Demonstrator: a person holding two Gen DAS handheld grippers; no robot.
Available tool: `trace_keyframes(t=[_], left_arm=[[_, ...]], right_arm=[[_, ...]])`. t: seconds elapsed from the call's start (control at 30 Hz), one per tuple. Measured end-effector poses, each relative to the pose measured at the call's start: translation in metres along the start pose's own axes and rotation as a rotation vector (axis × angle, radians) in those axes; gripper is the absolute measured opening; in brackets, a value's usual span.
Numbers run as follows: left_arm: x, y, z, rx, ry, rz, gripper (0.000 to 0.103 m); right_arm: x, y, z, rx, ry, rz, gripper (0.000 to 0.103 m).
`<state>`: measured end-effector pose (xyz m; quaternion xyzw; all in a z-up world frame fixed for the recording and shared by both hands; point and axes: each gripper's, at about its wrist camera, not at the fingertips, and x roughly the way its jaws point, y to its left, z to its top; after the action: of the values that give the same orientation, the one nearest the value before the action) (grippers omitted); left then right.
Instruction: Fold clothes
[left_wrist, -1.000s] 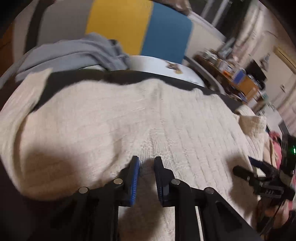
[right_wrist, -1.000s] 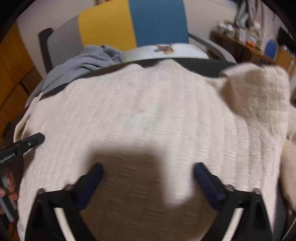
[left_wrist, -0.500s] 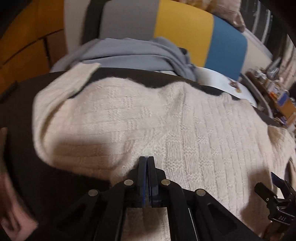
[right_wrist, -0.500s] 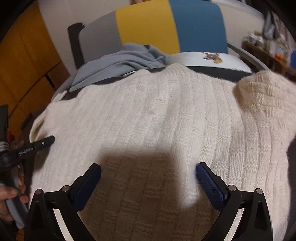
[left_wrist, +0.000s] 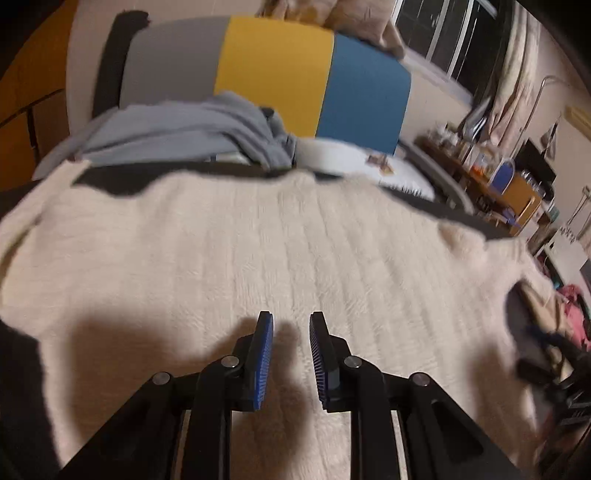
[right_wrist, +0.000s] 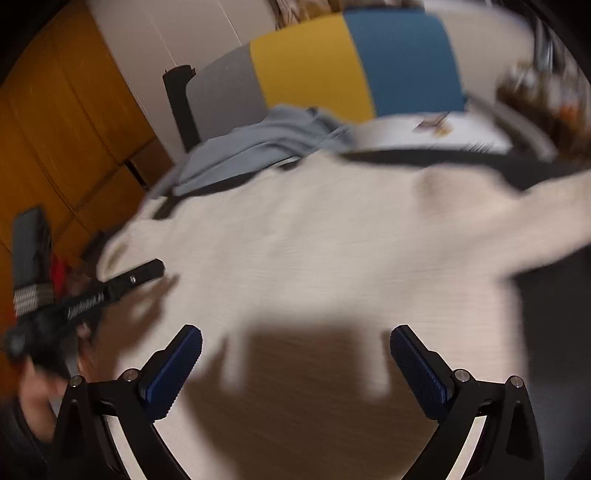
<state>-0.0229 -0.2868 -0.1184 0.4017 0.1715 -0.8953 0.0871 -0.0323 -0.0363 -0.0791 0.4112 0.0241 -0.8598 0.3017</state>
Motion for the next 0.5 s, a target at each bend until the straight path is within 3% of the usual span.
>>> trace_keyframes(t=[0.2, 0.27, 0.4, 0.5], left_arm=[[0.004, 0.010, -0.005, -0.036, -0.004, -0.034, 0.019], [0.005, 0.008, -0.006, -0.026, -0.007, -0.022, 0.019], [0.005, 0.007, -0.007, -0.033, -0.008, -0.028, 0.019], [0.006, 0.009, -0.008, -0.050, -0.010, -0.044, 0.019]], right_arm=[[-0.024, -0.090, -0.025, -0.310, 0.163, -0.492, 0.103], [-0.031, -0.136, -0.020, -0.249, 0.180, -0.543, 0.102], [-0.059, -0.220, 0.002, 0.032, 0.082, -0.583, 0.102], [-0.058, -0.267, 0.021, 0.140, 0.053, -0.607, 0.102]])
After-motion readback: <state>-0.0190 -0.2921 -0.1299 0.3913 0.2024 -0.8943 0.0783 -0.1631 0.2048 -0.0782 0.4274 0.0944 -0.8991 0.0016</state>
